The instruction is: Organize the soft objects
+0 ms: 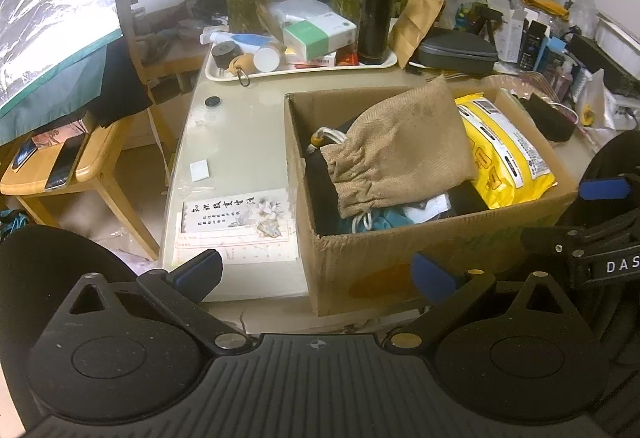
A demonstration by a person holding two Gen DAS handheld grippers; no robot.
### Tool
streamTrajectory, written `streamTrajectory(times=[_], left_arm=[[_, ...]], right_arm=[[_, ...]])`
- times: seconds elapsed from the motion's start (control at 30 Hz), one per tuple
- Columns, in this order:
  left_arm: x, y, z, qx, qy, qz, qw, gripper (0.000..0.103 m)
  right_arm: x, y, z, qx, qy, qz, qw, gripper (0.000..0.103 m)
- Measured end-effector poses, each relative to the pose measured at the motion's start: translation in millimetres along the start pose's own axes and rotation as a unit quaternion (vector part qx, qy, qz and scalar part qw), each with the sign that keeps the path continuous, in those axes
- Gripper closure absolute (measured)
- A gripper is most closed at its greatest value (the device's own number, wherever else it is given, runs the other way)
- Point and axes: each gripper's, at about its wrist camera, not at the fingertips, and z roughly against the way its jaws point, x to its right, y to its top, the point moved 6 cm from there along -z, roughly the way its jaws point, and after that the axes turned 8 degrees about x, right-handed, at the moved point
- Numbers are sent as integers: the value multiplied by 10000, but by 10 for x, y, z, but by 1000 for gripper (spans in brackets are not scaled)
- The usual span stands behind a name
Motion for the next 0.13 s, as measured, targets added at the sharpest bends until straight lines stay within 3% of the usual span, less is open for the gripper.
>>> streamTrajectory(times=[0.13], left_arm=[[-4, 8, 8, 29, -41, 44, 10000, 0]], right_arm=[[-1, 5, -4, 11, 4, -2, 10000, 0]])
